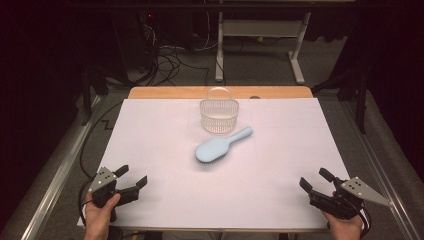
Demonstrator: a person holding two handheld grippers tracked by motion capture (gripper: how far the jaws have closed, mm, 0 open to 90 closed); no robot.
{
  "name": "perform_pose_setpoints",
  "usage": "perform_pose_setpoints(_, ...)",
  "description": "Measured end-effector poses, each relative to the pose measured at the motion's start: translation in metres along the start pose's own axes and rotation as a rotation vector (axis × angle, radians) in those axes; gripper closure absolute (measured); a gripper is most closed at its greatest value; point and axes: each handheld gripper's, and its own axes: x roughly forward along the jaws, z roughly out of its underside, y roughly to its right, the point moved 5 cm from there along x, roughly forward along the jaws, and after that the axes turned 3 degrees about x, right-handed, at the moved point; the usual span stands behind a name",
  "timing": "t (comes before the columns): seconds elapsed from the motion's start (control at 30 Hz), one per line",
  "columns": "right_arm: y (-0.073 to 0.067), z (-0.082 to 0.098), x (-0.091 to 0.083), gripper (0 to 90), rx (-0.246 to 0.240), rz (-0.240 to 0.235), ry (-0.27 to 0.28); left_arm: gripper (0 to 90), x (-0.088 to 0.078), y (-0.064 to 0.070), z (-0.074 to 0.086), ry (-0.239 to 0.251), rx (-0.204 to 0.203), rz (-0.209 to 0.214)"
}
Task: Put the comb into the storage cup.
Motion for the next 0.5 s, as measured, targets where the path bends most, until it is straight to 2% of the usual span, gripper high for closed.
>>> perform_pose_setpoints(0.5,-0.0061,-0.0047,0.0020,23.1,0.011,-0.035,0.018,18.8,-0.0014,-0.0005,-0.0013,0.011,0.006,-0.009)
